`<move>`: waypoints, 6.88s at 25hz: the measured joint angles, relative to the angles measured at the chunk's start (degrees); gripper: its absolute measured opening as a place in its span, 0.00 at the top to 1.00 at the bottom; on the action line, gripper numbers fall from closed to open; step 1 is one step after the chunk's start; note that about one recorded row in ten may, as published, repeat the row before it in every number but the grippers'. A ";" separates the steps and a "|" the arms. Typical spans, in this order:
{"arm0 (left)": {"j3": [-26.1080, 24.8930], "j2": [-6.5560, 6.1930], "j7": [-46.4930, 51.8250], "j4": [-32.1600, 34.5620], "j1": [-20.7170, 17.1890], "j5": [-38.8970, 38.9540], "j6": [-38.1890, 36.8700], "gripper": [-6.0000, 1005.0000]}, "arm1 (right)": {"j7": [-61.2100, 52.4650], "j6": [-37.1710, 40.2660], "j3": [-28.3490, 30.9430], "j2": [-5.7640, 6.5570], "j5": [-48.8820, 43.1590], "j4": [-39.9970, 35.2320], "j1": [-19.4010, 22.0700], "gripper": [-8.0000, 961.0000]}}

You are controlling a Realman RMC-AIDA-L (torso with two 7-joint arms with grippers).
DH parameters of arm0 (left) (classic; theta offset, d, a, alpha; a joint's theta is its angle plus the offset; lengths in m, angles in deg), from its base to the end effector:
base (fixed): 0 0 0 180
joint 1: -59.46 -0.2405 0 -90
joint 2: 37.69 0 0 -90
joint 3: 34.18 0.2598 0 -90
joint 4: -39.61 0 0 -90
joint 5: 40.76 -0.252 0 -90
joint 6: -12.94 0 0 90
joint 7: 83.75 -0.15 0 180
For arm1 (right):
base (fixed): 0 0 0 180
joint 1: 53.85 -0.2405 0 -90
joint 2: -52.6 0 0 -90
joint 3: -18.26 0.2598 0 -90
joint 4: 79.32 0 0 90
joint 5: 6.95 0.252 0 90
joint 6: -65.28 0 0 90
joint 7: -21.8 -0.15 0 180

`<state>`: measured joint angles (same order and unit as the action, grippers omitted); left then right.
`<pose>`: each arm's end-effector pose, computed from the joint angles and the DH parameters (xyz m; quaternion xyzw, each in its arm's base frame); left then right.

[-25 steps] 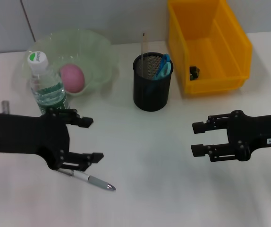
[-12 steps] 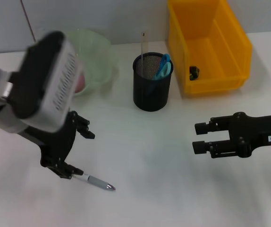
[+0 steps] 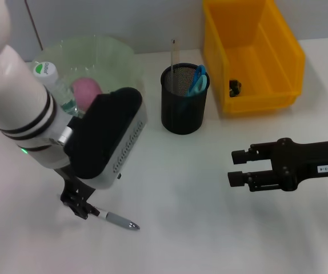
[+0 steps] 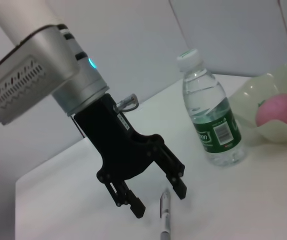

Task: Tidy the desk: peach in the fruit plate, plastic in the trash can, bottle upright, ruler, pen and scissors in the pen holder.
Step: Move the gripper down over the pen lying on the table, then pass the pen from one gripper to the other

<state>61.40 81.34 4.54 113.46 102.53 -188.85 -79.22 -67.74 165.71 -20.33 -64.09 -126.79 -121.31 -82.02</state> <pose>-0.1214 0.3771 -0.0642 0.9090 -0.2952 -0.2899 0.0505 0.2975 0.3406 0.0223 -0.9363 0.2713 0.2175 0.0488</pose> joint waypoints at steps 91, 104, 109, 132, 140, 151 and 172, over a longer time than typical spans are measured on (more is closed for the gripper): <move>16.25 0.14 12.10 -8.45 5.29 -0.36 6.53 0.62 | 9.22 -0.90 -3.33 0.07 -0.29 1.51 0.88 0.34; 17.42 0.14 12.85 -8.48 5.60 0.00 6.77 0.62 | 9.22 -0.94 -3.33 0.05 -0.30 1.38 0.85 0.34; 17.45 0.15 12.97 -8.65 5.61 0.00 7.16 0.71 | 9.21 -0.94 -3.33 0.05 -0.34 1.38 0.71 0.34; 17.95 0.15 13.35 -9.72 5.59 0.00 7.98 0.82 | 9.21 -0.94 -3.33 0.06 -0.39 1.56 0.49 0.34; 17.99 0.14 14.01 -9.71 5.61 -0.06 7.84 0.82 | 9.21 -0.94 -3.34 -0.04 -0.37 1.65 0.39 0.35; 18.23 0.15 14.43 -9.77 5.34 -0.24 7.91 0.78 | 9.21 -0.94 -3.33 -0.11 -0.31 1.65 0.39 0.35; -21.37 -0.76 10.90 -4.22 5.58 13.58 -14.73 0.86 | 9.26 -0.54 -3.06 0.23 -0.07 0.95 0.80 0.35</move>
<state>40.03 80.58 15.44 109.24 108.12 -175.27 -93.95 -58.49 165.17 -23.39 -63.86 -126.87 -120.35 -81.22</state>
